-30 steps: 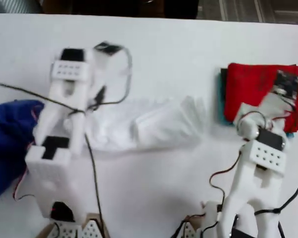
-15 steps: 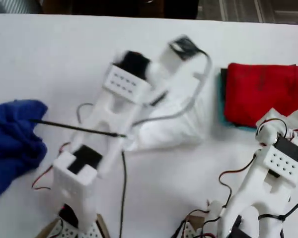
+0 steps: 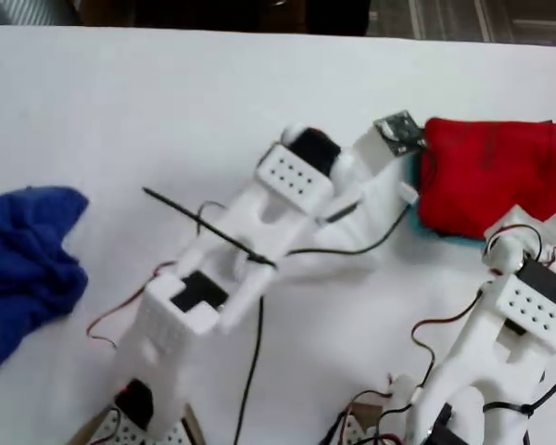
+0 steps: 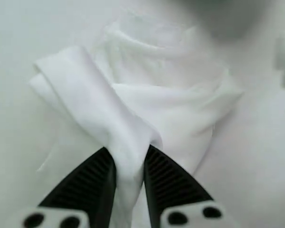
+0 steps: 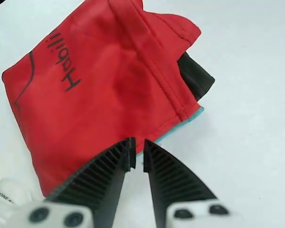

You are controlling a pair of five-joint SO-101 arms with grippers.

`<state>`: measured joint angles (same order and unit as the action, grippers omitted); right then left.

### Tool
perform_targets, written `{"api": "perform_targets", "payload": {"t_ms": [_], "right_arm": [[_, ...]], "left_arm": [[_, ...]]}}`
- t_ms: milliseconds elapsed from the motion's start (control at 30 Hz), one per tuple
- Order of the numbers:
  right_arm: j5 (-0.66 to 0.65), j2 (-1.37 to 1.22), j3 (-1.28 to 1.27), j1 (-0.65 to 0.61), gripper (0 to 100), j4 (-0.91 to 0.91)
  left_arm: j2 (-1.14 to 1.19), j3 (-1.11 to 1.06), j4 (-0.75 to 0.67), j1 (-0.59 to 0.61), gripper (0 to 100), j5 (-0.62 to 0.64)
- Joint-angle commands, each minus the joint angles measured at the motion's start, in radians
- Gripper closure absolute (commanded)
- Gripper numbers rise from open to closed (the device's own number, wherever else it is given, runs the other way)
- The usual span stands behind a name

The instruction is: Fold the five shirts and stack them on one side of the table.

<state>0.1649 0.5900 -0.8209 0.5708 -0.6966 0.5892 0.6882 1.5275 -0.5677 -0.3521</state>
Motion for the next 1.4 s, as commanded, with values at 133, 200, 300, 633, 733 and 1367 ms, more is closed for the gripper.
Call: {"api": "perform_targets", "payload": {"t_ms": [133, 200, 300, 633, 733, 1367], "right_arm": [[0.008, 0.035, 0.006, 0.01, 96.4, 0.016], [0.008, 0.035, 0.006, 0.01, 96.4, 0.016], [0.008, 0.035, 0.006, 0.01, 96.4, 0.016], [0.008, 0.035, 0.006, 0.01, 96.4, 0.016], [0.008, 0.035, 0.006, 0.01, 96.4, 0.016], [-0.315, -0.054, 0.189, -0.607, 97.6, -0.219]], "left_arm": [[0.023, 0.042, -0.037, -0.034, 96, 0.008], [0.037, 0.042, -0.032, -0.028, 90, 0.011], [0.038, 0.042, -0.031, -0.025, 78, 0.012], [-0.015, 0.124, 0.032, 0.012, 77, 0.012], [-0.071, 0.257, 0.095, 0.063, 77, 0.005], [-0.365, 0.206, 0.259, 0.775, 97, -0.003]]}}
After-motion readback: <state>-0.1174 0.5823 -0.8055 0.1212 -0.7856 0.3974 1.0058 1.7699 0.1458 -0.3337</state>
